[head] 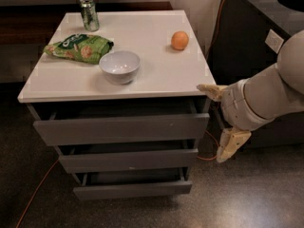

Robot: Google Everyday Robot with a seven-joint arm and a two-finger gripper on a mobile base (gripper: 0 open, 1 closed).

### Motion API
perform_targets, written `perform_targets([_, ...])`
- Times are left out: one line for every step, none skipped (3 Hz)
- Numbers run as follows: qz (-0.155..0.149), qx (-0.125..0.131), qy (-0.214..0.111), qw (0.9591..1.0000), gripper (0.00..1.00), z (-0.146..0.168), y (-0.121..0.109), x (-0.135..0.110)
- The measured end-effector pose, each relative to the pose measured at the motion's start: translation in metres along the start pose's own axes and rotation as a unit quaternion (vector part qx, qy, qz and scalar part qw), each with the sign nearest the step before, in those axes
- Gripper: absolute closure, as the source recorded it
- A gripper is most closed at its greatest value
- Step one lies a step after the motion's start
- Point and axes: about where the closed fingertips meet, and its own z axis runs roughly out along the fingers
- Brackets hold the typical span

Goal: Place orange into top drawer

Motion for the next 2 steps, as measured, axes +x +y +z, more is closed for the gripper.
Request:
perform_targets([-0.010, -0.018, -0.004, 0.9998, 0.00, 0.024, 0.011, -0.003])
perform_targets([-0.024, -0.037, -0.014, 0.9989, 0.00, 0.058, 0.022, -0.010])
